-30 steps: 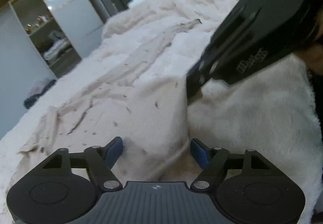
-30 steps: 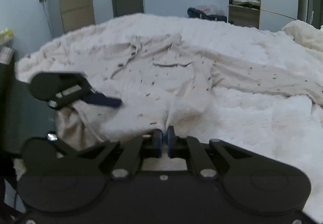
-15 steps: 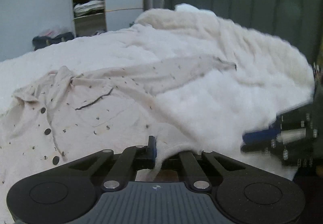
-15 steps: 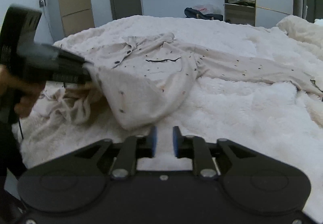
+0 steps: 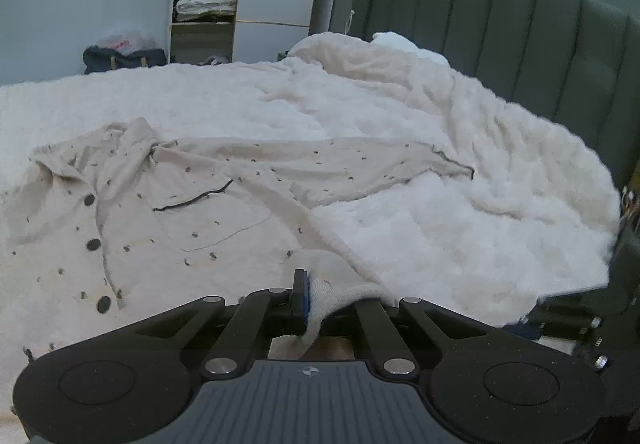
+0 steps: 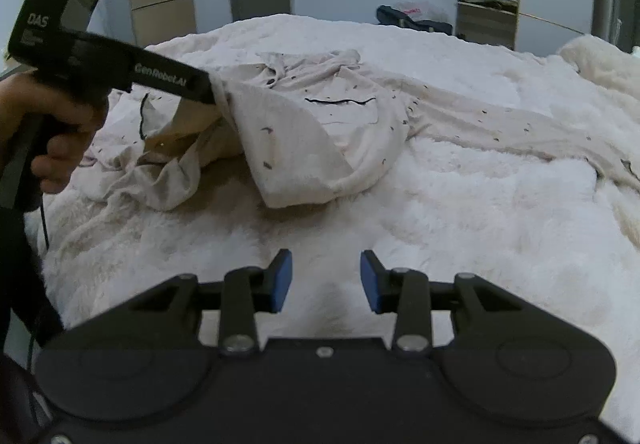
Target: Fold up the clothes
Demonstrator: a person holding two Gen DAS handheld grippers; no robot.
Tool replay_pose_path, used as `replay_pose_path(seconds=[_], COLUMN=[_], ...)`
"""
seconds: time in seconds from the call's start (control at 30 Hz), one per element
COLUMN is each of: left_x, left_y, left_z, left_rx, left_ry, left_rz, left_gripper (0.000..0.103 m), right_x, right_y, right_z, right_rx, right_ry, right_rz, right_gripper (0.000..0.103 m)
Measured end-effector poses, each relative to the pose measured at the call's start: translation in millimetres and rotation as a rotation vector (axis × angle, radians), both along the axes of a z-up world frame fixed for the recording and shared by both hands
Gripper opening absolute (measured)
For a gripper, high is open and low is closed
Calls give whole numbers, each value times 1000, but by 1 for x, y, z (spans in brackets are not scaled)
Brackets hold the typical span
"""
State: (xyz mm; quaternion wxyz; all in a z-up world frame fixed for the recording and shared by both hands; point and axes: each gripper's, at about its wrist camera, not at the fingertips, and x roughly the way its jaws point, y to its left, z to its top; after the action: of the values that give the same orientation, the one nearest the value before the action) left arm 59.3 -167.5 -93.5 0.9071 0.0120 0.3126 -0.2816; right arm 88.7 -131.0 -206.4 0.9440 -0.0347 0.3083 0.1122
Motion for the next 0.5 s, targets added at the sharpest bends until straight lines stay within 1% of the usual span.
replay_pose_path(seconds=[0.07,0.1,0.13,0.23,0.37,0.4,0.47,0.5], left_x=[-1,-2,-3,-6,-11,-11,-13,-13], left_y=[0,1,1,2,0,-1,-2,-3], left_z=[1,2,3,6,6,5,5,4], left_rx=[-19,-31,-44,-71,-71,-69,-69,-68], left_ry=[3,9,17,22,20,21,23,23], left_rz=[-7,-13,-19,-22,-32,-37,-47,-50], left_gripper=[2,2,3,3,3,3,3,3], right_x=[-1,-2,-1,3,19,23,29,32], right_y=[8,12,16,29,40,40,36,31], right_z=[0,0,0,2,4,5,7,8], right_rx=[-25,-36,-40,-35,-16,-10,31,79], right_ry=[-27,-43,-58,-112,-166,-175,-176,-169], right_rz=[-6,-8,-5,-5,-42,-56,-88,-118], right_gripper=[44,48,49,50,50,47,44,44])
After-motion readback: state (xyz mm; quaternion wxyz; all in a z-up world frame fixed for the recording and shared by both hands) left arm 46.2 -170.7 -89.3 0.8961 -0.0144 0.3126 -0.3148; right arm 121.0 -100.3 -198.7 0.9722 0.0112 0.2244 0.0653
